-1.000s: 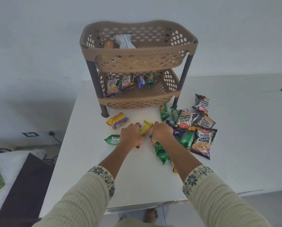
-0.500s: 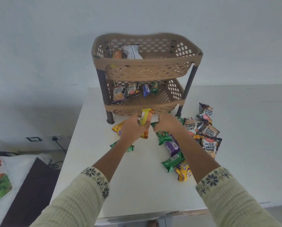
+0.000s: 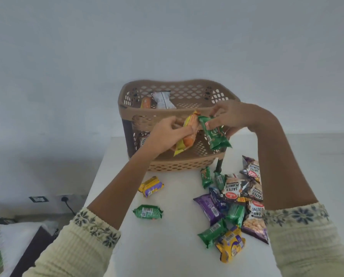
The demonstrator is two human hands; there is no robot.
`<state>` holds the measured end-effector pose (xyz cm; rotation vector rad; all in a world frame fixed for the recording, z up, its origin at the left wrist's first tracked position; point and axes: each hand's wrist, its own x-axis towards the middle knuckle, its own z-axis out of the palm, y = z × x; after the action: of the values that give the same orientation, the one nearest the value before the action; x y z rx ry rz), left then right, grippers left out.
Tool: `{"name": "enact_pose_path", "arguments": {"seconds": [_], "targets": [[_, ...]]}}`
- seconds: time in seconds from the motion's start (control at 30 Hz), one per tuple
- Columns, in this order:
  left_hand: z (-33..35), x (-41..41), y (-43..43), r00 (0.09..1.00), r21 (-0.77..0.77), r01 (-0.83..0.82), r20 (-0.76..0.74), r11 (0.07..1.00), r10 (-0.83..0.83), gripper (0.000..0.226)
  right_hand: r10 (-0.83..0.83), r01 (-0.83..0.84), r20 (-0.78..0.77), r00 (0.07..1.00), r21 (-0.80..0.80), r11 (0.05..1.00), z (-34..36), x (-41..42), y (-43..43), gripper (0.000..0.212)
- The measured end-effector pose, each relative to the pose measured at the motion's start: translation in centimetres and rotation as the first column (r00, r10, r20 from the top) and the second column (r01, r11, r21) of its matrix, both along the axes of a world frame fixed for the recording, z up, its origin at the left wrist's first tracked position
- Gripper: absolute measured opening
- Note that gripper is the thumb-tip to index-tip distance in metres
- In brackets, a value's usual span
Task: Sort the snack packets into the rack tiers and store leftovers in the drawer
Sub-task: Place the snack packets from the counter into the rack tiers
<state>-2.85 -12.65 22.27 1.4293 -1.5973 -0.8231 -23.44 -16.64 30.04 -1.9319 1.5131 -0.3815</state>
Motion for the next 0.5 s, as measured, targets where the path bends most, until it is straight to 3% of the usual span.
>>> {"name": "enact_pose_path", "arguments": {"seconds": [0.17, 0.33, 0.5], "targets": [[4.9, 0.9, -3.0, 0.995, -0.063, -0.101, -0.023, 0.993, 0.100, 0.037, -0.069, 0.086, 0.122, 0.990, -0.137, 0.987, 3.3, 0.6, -2.9, 0.040], [7.5, 1.8, -8.1, 0.979, -0.024, -0.199, -0.047, 0.980, 0.198, 0.052, -0.101, 0.146, 0.169, 0.981, -0.280, 0.949, 3.6, 2.3, -6.9, 0.041], [7.2, 1.6, -13.4, 0.961, 0.045, -0.237, 0.157, 0.970, 0.228, 0.047, -0.115, 0.117, 0.021, 0.993, -0.266, 0.957, 2.6, 3.6, -11.4, 0.039]]}}
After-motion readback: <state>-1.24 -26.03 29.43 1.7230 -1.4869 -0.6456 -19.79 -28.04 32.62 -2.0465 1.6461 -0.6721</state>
